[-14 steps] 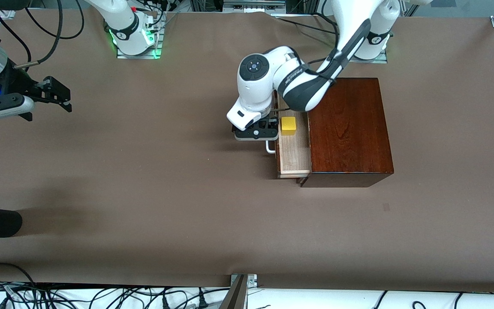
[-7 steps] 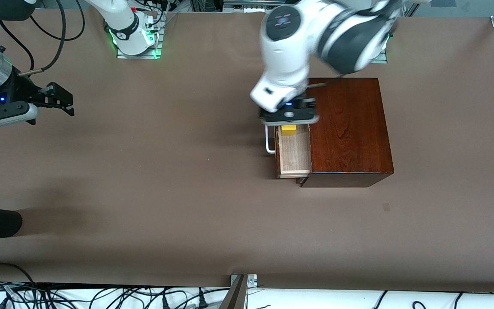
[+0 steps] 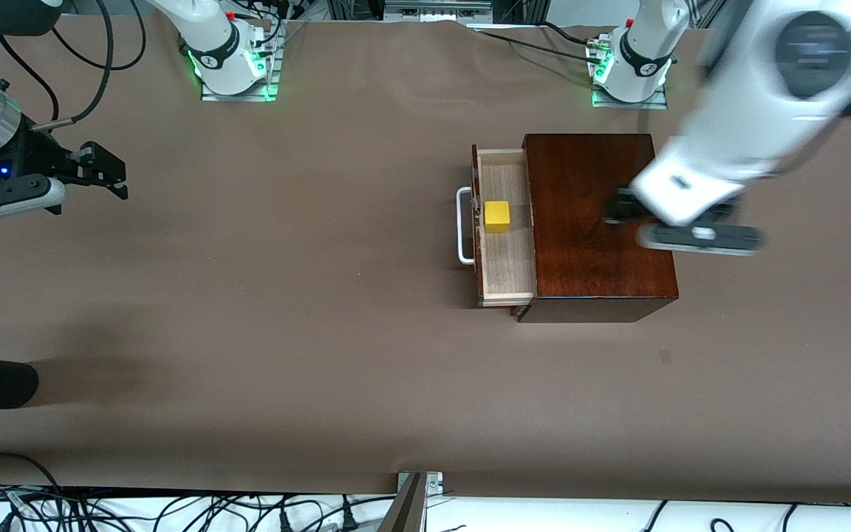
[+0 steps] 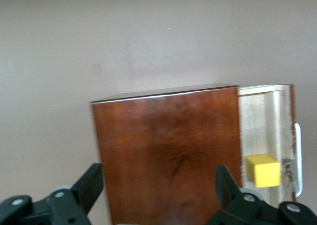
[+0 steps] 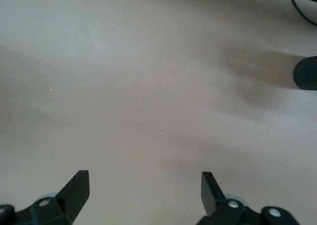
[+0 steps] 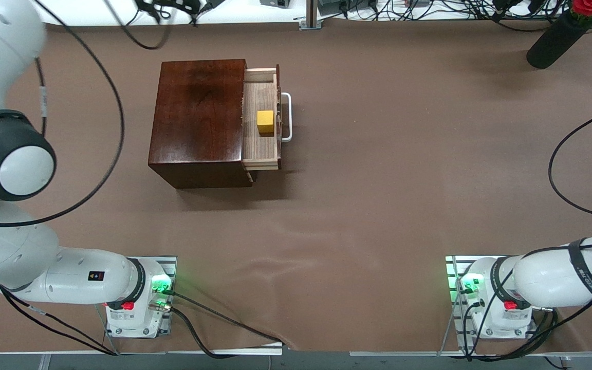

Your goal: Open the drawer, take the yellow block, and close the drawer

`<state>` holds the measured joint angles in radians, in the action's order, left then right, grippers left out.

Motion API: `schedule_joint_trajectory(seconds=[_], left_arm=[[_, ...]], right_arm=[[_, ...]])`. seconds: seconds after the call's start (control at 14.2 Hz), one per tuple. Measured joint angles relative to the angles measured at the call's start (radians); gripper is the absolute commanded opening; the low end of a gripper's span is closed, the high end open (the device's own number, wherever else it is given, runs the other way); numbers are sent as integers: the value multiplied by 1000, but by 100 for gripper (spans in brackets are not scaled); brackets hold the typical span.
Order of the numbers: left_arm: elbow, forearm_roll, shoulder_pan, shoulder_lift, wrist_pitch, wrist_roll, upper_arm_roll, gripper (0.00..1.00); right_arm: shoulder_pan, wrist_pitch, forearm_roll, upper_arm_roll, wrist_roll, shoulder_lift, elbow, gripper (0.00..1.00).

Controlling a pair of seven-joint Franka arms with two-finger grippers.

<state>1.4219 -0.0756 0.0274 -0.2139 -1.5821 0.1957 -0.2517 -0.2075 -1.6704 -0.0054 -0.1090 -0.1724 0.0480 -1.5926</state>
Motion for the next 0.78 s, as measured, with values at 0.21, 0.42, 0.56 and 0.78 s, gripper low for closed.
schedule_joint_trajectory(seconds=[0.21, 0.42, 0.56, 0.78], left_arm=[[81, 37, -7, 85, -14, -118, 119, 100], [231, 39, -5, 167, -175, -125, 178, 100], [286, 39, -6, 188, -200, -131, 200, 100], [296, 39, -4, 195, -182, -133, 198, 100]], right_arm=[[0, 1, 0, 0, 0, 0, 0, 100], [0, 2, 0, 0, 0, 1, 0, 100], [-1, 2, 0, 2, 0, 1, 0, 100], [-7, 3, 10, 15, -3, 13, 0, 100]])
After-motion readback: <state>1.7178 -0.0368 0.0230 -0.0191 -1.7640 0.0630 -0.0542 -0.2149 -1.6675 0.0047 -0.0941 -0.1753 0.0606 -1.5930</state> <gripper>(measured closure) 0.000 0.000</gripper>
